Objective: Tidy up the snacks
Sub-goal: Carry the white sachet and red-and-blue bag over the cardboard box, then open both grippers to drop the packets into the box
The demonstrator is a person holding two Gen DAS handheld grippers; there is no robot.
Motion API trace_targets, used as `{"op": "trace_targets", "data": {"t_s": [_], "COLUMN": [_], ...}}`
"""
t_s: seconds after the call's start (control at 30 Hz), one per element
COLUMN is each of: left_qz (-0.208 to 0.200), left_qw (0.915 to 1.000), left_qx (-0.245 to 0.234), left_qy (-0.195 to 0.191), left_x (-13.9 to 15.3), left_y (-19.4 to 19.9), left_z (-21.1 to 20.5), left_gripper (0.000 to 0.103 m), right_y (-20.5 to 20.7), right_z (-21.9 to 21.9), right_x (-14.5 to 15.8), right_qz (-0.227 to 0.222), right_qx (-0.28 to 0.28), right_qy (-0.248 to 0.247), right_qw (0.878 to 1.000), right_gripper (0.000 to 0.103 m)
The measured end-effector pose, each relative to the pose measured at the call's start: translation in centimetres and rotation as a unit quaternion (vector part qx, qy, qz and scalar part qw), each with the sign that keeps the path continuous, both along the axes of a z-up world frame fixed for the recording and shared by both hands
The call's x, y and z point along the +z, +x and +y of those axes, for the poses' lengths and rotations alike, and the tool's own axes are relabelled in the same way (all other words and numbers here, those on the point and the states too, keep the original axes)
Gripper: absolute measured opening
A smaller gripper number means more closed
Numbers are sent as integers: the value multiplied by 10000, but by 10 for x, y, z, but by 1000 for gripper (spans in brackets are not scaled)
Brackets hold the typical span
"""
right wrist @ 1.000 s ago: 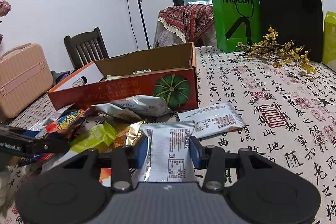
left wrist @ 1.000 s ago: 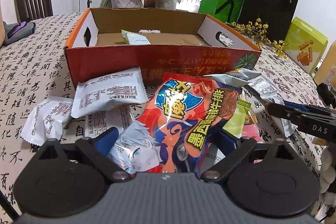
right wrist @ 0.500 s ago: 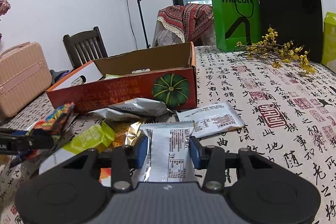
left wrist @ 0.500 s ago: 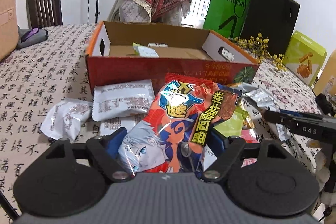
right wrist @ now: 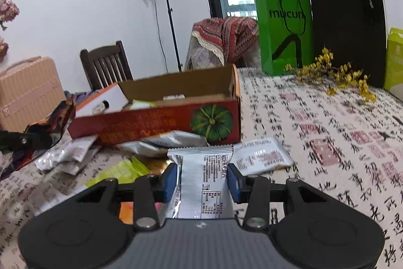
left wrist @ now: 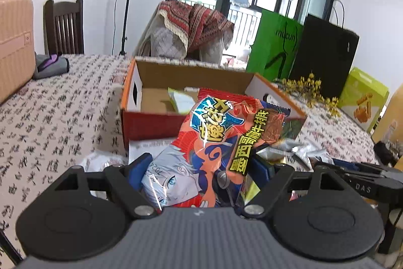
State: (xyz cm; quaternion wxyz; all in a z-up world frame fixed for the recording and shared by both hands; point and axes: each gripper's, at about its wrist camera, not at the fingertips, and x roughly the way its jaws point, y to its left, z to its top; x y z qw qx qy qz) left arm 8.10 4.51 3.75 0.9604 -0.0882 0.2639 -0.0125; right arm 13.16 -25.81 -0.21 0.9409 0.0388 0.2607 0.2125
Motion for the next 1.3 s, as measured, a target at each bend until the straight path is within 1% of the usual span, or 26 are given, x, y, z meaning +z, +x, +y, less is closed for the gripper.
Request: {"op": "trace_targets", "data": {"t_s": [0.13, 0.33, 0.43, 0.53, 0.73, 0.87, 1.0, 1.07, 1.17, 1.2, 1.3], "left_qz": [-202, -403, -375, -335, -249, -230, -321, -447, -590, -581, -472], "left_qw": [9998, 9991, 9991, 9992, 9986, 9972, 9936, 9914, 9891, 9888, 9889], "left_qx": [42, 114, 98, 132, 335, 609, 997, 1203, 1346, 1375, 1396], "left_qy": [-42, -95, -162, -142, -325, -359, -417, -251, -43, 8, 214], "left_x": [16, 39, 45, 50, 52, 46, 34, 25, 14, 11, 2], "left_y": [6, 27, 42, 59, 96, 119, 136, 140, 143, 145, 150], "left_z": [0, -5, -7, -11, -7, 1, 13, 15, 16, 16, 13], "left_gripper": [82, 82, 82, 82, 81, 81, 81, 81, 81, 81, 81], "right_y": [-3, 4, 13, 26, 66, 97, 128, 138, 143, 144, 146], "right_z": [2, 9, 17, 27, 49, 63, 73, 74, 70, 70, 75], "right_x": [16, 44, 58, 70, 82, 78, 62, 50, 31, 26, 17], "right_qz": [-218, -472, -603, -674, -514, -298, -114, -90, -176, -169, -213], "right_qx": [36, 44, 57, 62, -37, -157, -305, -341, -213, -220, -248], "right_qy": [29, 178, 198, 151, 133, 116, 176, 259, 595, 609, 323], "right_qw": [9998, 9987, 9980, 9976, 9986, 9994, 9993, 9990, 9978, 9978, 9989], "right_gripper": [41, 41, 41, 41, 41, 41, 41, 41, 41, 41, 41]}}
